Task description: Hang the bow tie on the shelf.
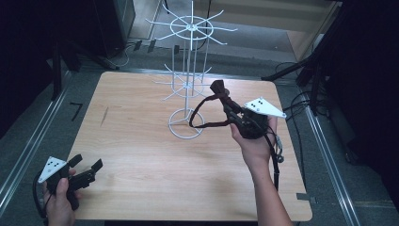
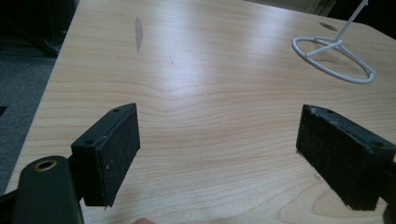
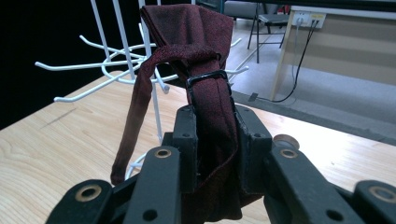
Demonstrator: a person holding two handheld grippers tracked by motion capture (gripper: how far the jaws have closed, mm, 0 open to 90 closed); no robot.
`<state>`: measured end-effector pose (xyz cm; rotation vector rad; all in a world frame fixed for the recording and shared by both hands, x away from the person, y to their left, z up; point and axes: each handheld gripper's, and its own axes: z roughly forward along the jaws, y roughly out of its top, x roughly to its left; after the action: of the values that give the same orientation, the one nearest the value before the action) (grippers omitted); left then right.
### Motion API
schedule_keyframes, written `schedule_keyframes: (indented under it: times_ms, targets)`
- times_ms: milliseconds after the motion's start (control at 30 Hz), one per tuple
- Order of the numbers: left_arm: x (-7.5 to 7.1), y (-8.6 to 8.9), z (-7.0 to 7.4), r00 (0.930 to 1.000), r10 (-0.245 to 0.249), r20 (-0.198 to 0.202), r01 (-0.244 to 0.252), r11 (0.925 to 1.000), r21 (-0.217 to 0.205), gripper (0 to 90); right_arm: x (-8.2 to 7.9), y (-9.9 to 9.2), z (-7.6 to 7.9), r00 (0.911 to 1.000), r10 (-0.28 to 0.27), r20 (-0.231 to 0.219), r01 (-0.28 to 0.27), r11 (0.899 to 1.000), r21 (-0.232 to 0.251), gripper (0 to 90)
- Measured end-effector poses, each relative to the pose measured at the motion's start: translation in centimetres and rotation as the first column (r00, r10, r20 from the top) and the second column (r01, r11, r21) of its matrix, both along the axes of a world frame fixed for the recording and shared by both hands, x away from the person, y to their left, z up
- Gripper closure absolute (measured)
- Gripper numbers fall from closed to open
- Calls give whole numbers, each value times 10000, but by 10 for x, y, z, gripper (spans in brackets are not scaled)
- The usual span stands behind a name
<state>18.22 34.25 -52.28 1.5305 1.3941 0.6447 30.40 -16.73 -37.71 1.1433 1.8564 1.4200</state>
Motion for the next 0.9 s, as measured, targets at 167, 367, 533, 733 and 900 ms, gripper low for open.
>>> schedule_keyframes:
  times_ms: [167,367,533,733,900]
  targets:
    - [0,0,0,10000,-6,-14,6,10000,-4,144,7,2,-5,9997,-44,-235,44,10000,25,740]
    - [0,0,0,10000,-14,-19,14,10000,-21,144,18,8,-15,9983,-75,-574,63,9998,-208,740]
    - [0,0,0,10000,-12,-14,12,10000,-27,144,25,16,-25,9958,-52,-913,24,9995,-311,740]
    - [0,1,0,10000,-27,-7,27,10000,-32,144,32,28,-42,9924,7,-1234,-71,9987,-514,740]
    - [0,0,0,10000,-22,-4,22,10000,-40,144,37,32,-59,9865,-108,-1632,24,9987,-516,739]
